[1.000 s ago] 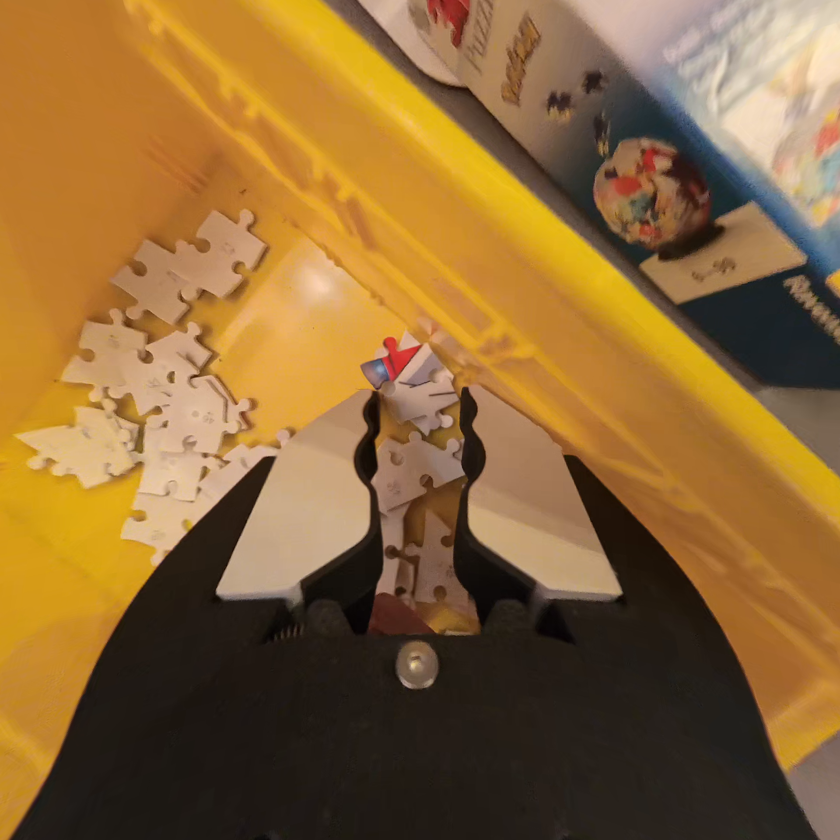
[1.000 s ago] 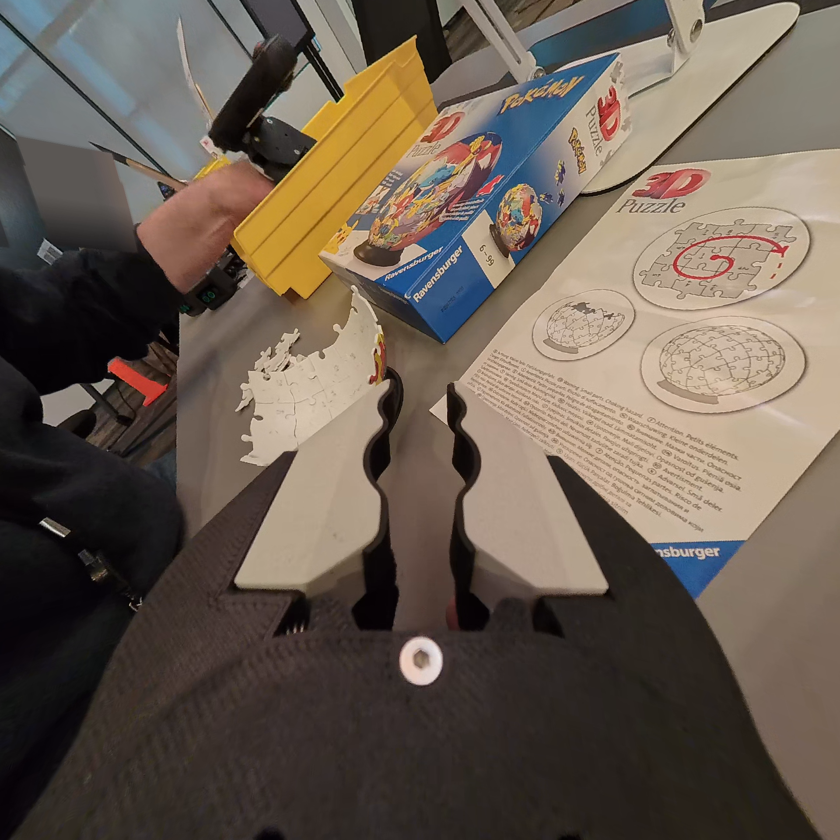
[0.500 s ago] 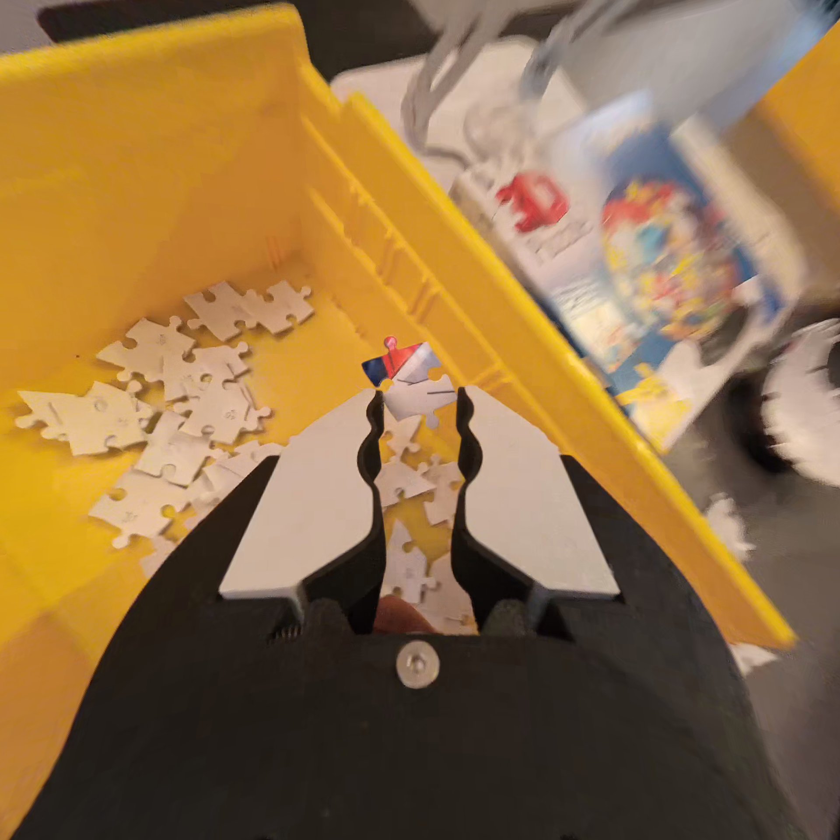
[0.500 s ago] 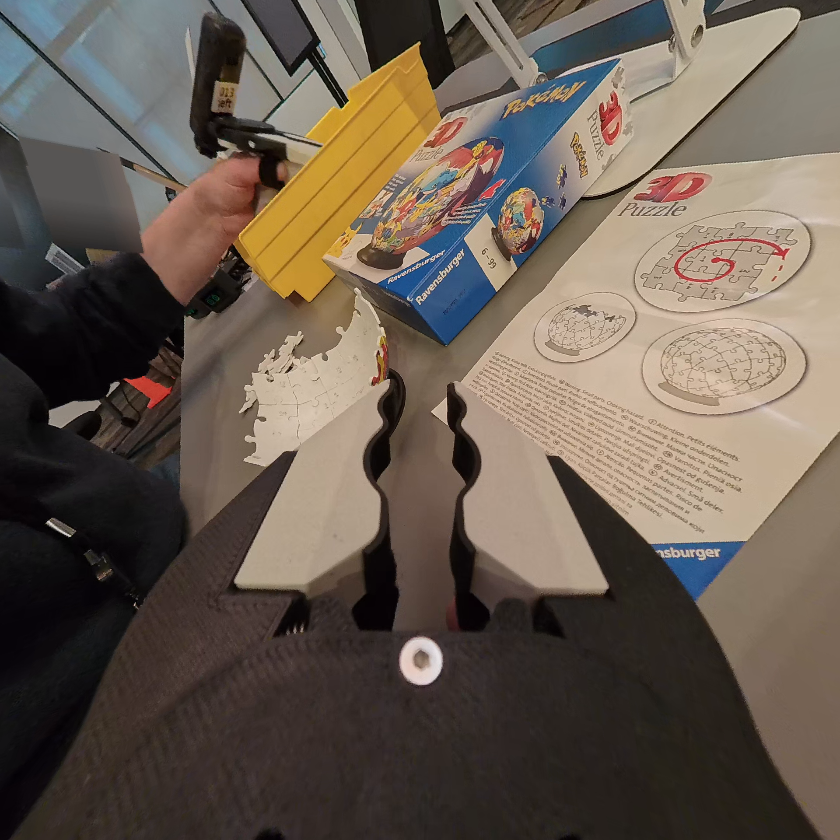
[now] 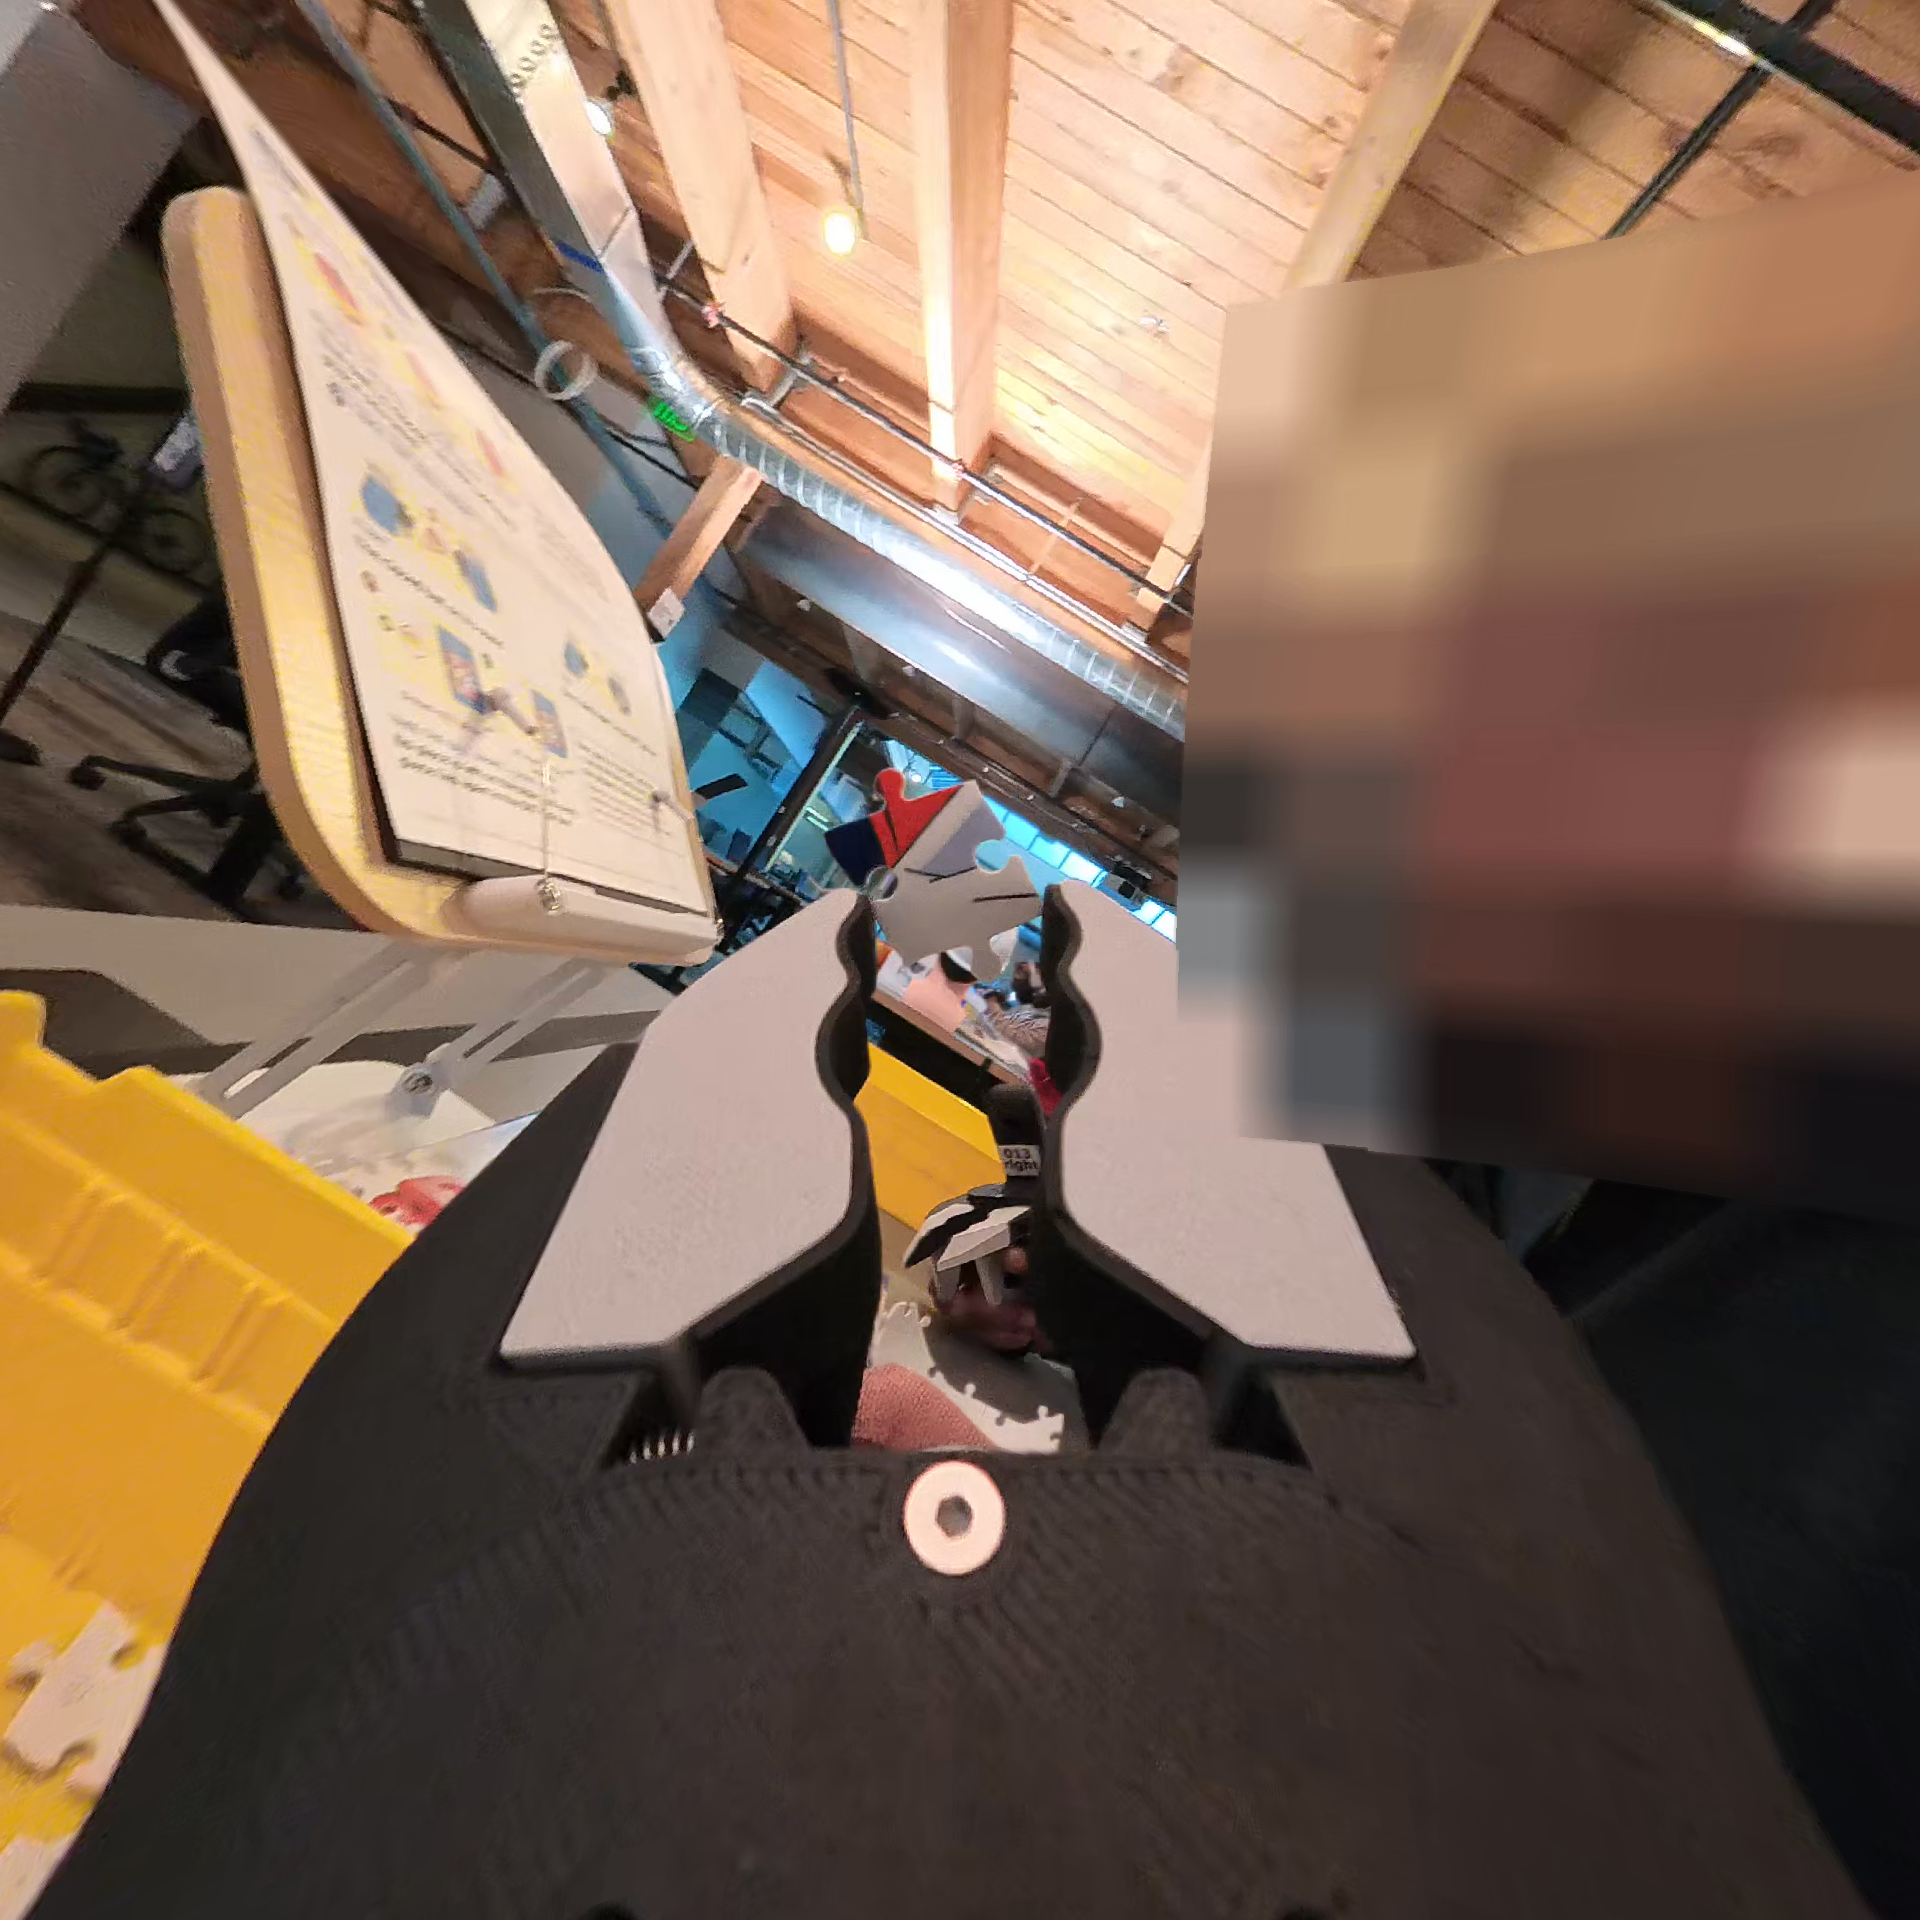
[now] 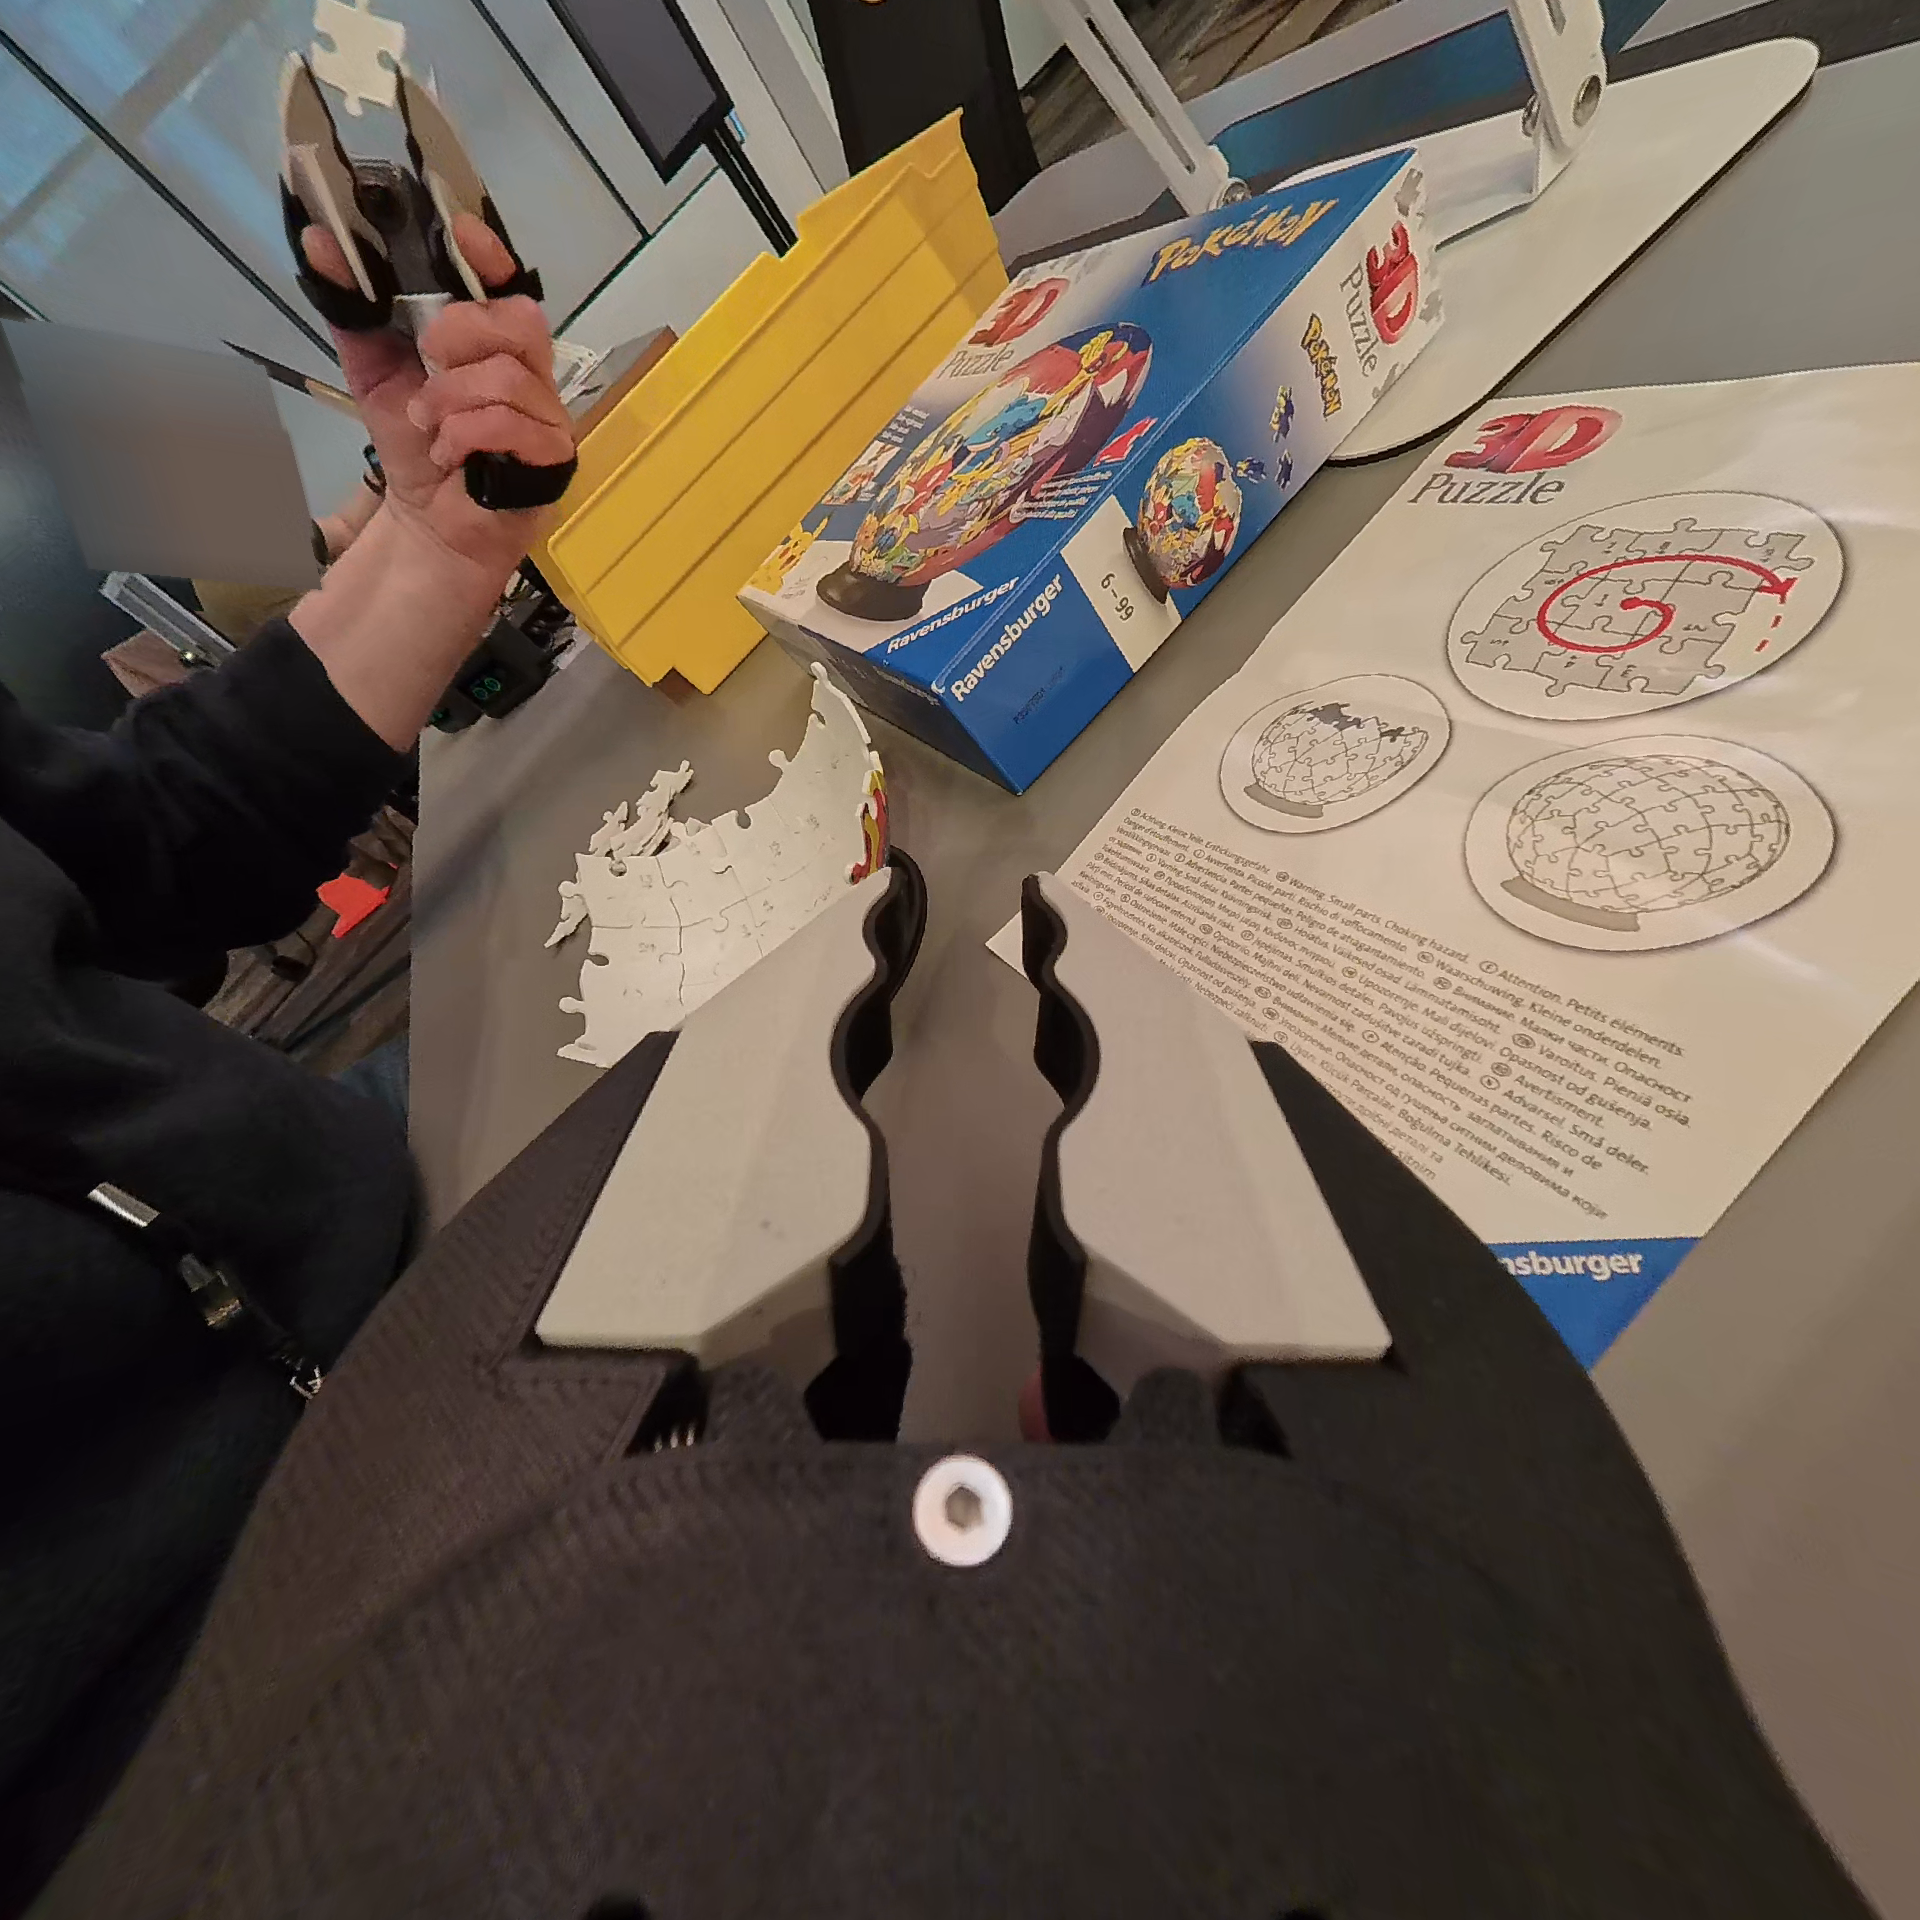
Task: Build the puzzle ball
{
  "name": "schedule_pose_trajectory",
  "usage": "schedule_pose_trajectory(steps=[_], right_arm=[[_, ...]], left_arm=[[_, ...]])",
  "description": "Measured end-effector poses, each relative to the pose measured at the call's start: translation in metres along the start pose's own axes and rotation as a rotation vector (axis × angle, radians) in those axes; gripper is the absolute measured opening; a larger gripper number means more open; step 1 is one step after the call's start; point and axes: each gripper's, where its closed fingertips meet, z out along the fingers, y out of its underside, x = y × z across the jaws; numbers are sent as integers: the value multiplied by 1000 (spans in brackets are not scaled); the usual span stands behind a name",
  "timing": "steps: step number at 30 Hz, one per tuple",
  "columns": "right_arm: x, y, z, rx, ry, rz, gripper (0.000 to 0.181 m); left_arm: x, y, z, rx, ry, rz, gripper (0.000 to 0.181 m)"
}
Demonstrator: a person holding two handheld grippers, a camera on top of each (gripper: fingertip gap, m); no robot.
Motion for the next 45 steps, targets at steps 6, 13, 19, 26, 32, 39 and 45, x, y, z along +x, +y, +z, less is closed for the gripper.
schedule_pose_trajectory(steps=[6, 13, 19, 26, 32, 39, 45], right_arm=[[-1, -1, -1, 5, -6, 1, 20], [0, 0, 0, -2, -6, 3, 20], [1, 1, 2, -12, 3, 6, 20], [4, 3, 4, -36, 12, 16, 19], [5, 4, 5, -42, 16, 20, 19], [5, 4, 5, -40, 18, 15, 19], [4, 3, 4, -33, 11, 14, 19]], left_arm=[[7, 3, 4, -21, 22, 9, 30], [-86, 69, -33, -621, -666, 248, 31], [-142, 108, -99, -1074, -1023, 409, 31], [-169, 103, -115, -1194, -1112, 466, 32], [-163, 102, -89, -1139, -988, 485, 34], [-179, 151, -79, -1403, -823, 460, 37], [-188, 157, -77, -1411, -779, 423, 35]])
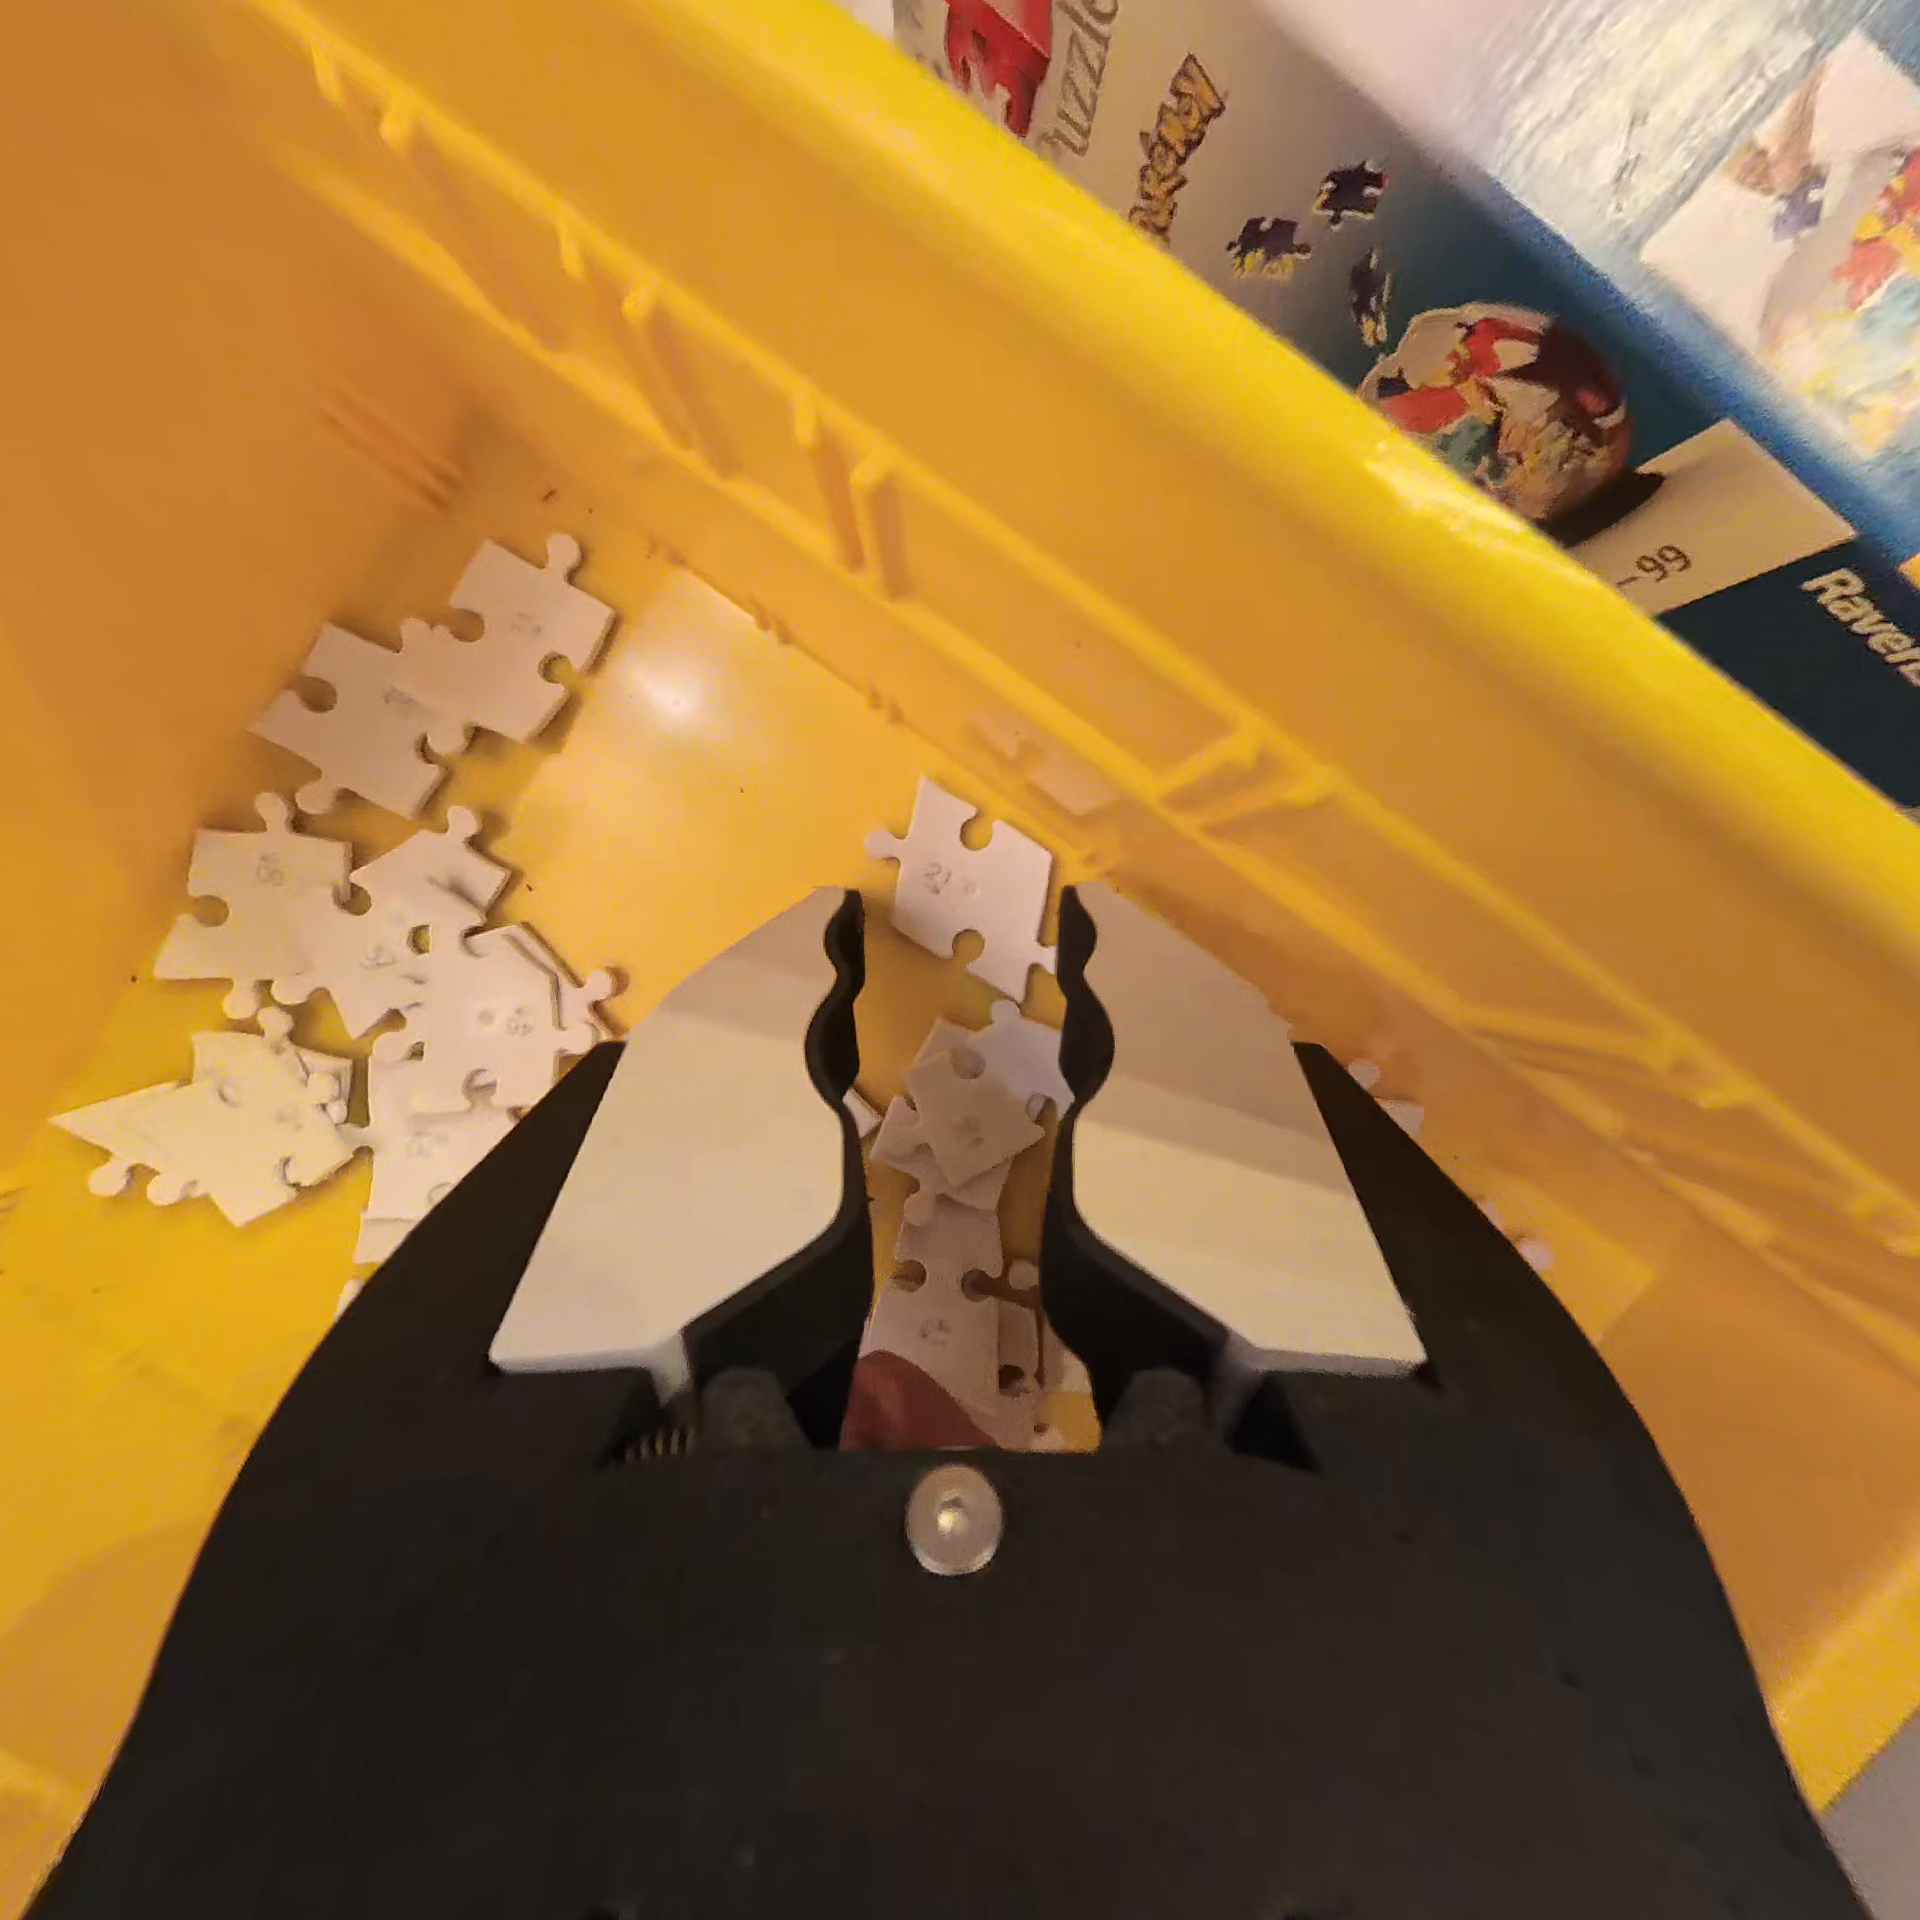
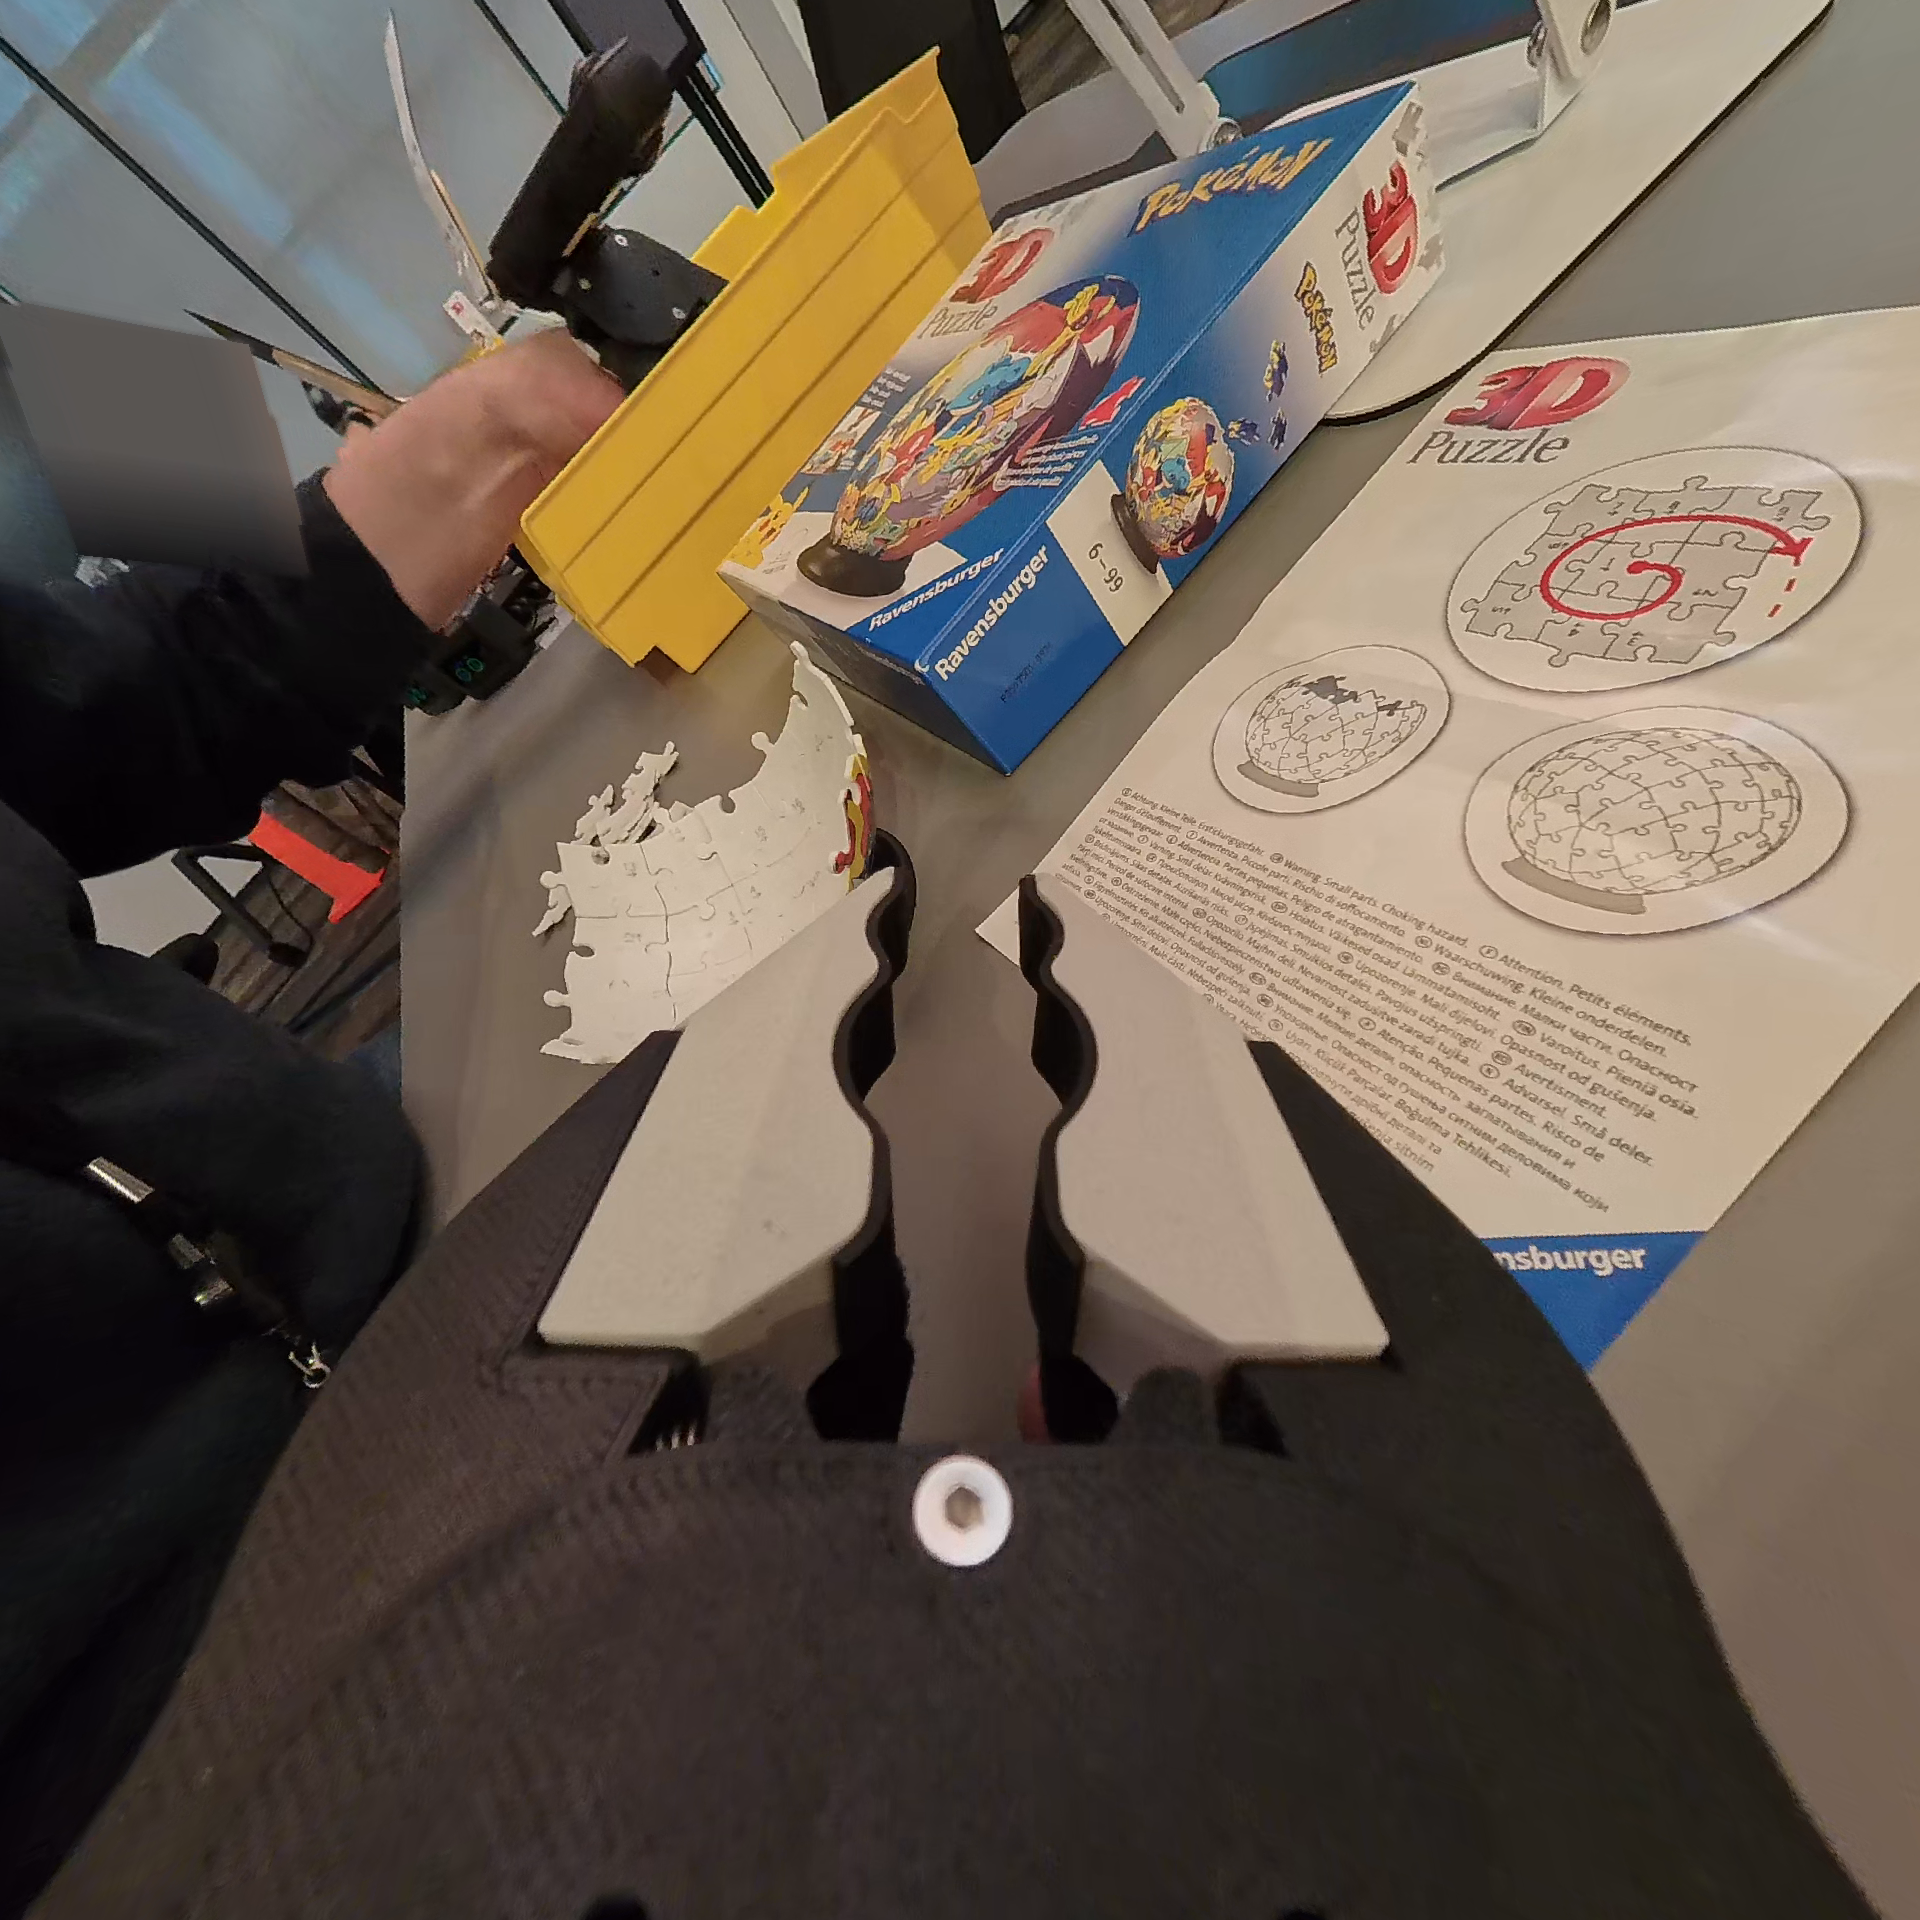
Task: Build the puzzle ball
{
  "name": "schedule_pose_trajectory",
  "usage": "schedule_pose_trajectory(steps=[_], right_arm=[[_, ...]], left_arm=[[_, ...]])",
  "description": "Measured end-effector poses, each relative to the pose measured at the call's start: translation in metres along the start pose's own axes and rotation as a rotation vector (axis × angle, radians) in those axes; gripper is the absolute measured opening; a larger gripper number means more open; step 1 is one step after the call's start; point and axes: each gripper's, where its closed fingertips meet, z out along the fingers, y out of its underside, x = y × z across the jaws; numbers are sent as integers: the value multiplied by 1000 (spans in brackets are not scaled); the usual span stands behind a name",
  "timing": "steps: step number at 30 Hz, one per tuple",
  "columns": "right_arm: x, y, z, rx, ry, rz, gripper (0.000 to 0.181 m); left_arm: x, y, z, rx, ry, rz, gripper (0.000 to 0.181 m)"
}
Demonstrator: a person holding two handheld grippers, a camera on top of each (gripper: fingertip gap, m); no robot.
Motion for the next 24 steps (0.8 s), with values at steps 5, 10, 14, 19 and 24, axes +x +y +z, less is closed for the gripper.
schedule_pose_trajectory(steps=[5, 10, 14, 19, 24], right_arm=[[-1, -1, -1, 8, -5, -2, 19], [-2, -1, -2, 12, -9, -4, 20], [-2, -1, -2, 11, -11, -6, 20], [-4, -1, -2, 17, -13, -18, 21], [-6, -2, -4, 30, -20, -32, 23]], left_arm=[[-3, 0, 0, 0, -28, 3, 26], [-7, -5, -11, 34, -107, 21, 26], [-16, -21, -48, 134, -186, -16, 26], [13, -40, -119, 275, -188, -21, 26], [79, -36, -158, 295, -187, 50, 26]])
